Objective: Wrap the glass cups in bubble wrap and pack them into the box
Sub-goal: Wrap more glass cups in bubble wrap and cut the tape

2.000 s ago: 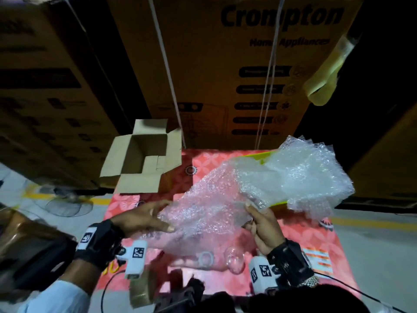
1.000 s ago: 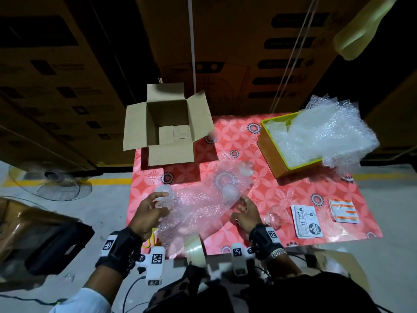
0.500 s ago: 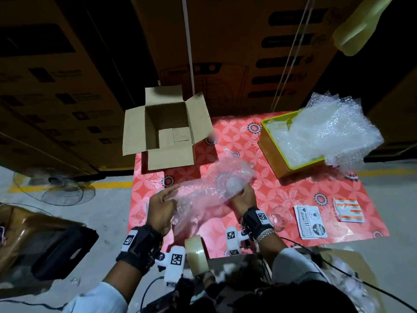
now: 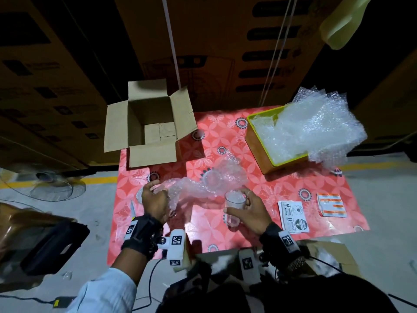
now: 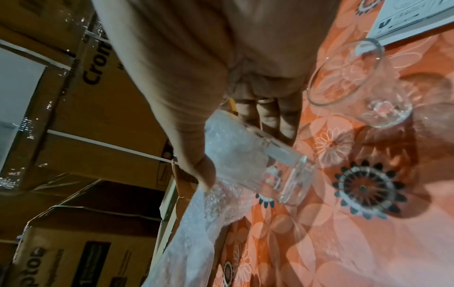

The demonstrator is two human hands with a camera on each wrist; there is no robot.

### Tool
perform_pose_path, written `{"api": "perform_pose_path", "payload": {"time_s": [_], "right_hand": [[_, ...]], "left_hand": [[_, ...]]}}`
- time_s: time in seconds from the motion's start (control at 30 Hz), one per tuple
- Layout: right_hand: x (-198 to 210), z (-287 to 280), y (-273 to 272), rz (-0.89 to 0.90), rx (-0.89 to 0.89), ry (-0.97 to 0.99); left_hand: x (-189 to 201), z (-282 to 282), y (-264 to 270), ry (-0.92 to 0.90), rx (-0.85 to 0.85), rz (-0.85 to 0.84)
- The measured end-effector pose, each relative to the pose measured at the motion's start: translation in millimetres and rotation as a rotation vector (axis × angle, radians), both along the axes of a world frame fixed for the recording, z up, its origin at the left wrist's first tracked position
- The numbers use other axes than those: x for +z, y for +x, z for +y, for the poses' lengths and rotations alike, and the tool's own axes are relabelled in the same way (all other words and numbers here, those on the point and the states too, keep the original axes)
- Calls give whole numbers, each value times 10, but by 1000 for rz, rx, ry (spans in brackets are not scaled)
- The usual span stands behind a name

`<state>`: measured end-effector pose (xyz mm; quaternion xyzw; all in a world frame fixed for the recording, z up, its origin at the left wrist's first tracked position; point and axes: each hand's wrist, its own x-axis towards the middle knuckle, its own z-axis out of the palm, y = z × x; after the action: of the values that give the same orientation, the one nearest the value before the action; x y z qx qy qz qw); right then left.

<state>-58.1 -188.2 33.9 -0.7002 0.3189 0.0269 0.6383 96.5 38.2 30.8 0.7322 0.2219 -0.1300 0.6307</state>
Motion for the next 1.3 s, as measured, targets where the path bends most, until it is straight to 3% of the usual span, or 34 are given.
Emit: {"api": "perform_pose_path", "payload": {"time_s": [0.2, 0.33, 0.47, 0.7, 1.0, 1.1, 1.2, 1.3], "right_hand": [[196, -325, 403, -107, 65, -114], [178, -455, 530, -124, 84, -183], [98, -405, 564, -36, 194, -243], [-298, -76, 537, 126, 391, -314], [-713, 137, 659, 96, 289, -225], [-701, 124, 794, 75, 222, -152], [-676, 106, 885, 62, 167, -79], [-586, 101, 887, 42, 99, -1]], "left_hand": [[-53, -50, -73, 115, 66, -52], [-105, -138, -334, 77, 12, 71], [-193, -179, -604, 71, -38, 152], [-159, -180, -906, -24, 98, 171], [-138, -87, -984, 12, 145, 110], [-124, -102, -953, -61, 207, 118], [10, -133, -932, -174, 81, 201], [-2, -92, -987, -156, -138, 178]]}}
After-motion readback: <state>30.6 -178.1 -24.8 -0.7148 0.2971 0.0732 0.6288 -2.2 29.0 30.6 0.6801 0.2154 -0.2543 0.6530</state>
